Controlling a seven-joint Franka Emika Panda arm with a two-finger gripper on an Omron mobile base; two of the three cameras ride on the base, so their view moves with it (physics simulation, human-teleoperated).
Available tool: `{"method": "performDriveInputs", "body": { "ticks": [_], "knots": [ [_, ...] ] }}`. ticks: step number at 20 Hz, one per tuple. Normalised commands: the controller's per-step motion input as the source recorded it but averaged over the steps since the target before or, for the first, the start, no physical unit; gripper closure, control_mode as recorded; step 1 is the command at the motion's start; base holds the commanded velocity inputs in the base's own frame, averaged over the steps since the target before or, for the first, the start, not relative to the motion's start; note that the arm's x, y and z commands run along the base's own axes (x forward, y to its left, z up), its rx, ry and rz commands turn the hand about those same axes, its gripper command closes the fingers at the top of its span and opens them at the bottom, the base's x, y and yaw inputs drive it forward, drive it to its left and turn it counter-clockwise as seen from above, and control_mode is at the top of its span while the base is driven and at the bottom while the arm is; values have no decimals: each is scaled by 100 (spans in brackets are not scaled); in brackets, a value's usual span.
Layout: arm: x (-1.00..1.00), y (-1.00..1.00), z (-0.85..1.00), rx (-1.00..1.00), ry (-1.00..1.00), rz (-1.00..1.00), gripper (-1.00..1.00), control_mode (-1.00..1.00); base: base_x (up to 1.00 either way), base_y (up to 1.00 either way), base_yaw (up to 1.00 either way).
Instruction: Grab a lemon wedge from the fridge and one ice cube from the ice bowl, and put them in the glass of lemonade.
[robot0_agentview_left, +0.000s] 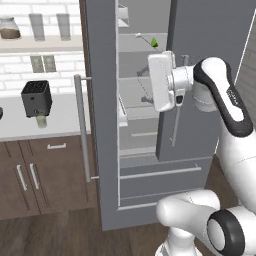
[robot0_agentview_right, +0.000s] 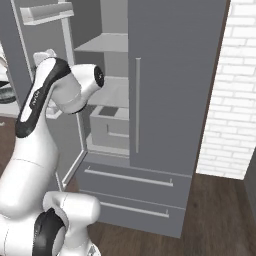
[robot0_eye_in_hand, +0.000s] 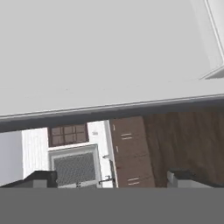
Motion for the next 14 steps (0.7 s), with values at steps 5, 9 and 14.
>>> {"method": "performDriveInputs", "body": {
  "ticks": [5,9,14],
  "knots": [
    [-51,-100,1,-19,-21,8,-100,-100,0,0,0],
    [-21,-100,-63,-49,-21,2,-100,-100,0,0,0],
    [0,-98,-74,-56,-29,0,-100,-100,0,0,0]
  ]
}}
